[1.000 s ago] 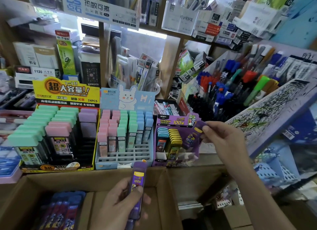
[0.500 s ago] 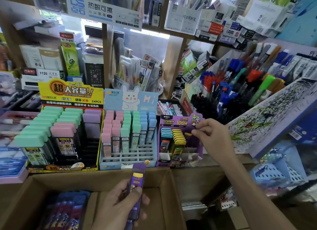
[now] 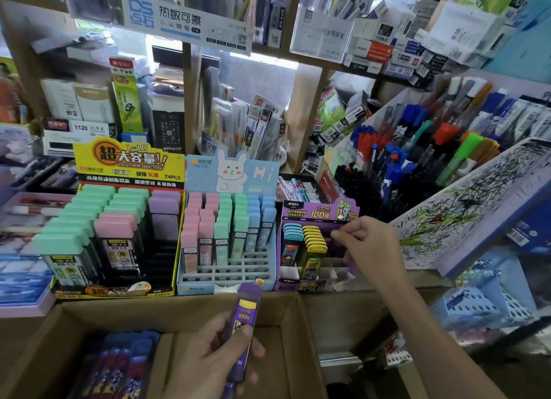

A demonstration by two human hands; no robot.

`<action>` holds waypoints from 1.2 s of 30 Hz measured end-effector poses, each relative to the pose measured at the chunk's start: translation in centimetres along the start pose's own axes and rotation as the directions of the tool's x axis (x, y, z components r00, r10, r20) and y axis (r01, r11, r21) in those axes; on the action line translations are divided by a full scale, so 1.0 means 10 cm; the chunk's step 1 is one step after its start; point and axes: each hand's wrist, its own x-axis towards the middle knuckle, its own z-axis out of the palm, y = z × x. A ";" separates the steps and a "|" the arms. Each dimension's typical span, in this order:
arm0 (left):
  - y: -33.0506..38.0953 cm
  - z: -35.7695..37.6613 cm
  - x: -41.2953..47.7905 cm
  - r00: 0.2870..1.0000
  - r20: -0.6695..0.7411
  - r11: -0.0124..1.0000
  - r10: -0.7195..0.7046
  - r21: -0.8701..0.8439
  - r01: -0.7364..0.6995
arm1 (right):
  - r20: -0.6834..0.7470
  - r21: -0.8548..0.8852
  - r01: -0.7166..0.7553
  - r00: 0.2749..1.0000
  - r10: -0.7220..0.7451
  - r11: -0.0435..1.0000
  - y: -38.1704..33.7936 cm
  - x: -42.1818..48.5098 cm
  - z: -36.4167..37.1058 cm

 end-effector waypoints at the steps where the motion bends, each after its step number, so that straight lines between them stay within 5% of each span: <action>1: 0.00 0.00 0.00 1.000 -0.003 1.000 0.000 -0.008 0.000 | -0.001 0.006 -0.004 1.000 0.004 1.000 0.00 -0.02 -0.02; 11: 0.05 0.02 -0.04 0.999 0.004 0.999 0.046 -0.011 -0.046 | -0.024 0.160 0.084 0.996 -0.081 0.984 -0.37 -0.37 -0.15; 19: 0.10 0.00 -0.08 0.995 0.014 0.995 0.103 -0.010 -0.103 | 0.366 0.260 -0.014 0.927 -0.086 0.965 -0.46 -0.81 0.26; 24: 0.08 0.00 -0.08 0.993 0.019 0.993 0.116 -0.001 -0.116 | 0.493 0.360 -0.135 0.868 -0.066 0.923 -0.44 -0.91 0.43; 36: 0.07 0.01 -0.04 0.998 -0.048 0.993 0.043 -0.104 -0.048 | 0.152 0.494 -0.023 0.987 -0.060 0.869 -0.42 -0.70 -0.17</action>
